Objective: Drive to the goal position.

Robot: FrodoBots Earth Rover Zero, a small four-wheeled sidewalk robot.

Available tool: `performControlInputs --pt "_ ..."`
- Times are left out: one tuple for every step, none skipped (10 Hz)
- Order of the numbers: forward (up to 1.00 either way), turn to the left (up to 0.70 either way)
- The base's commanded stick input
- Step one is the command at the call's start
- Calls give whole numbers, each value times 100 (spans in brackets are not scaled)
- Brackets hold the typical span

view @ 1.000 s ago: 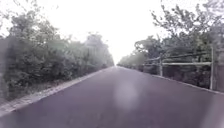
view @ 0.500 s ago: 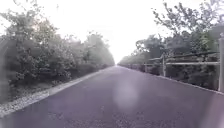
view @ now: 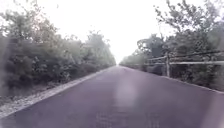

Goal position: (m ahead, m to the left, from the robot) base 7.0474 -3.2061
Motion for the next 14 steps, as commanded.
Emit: performControlInputs --pt "70 0" --pt "70 0" --pt "70 0" --pt "70 0" --pt "70 0" --pt "70 0" --pt "70 0" --pt "70 0" --pt "70 0" --pt "70 0" --pt "70 0" --pt "70 0" --pt "70 0" --pt "70 0"
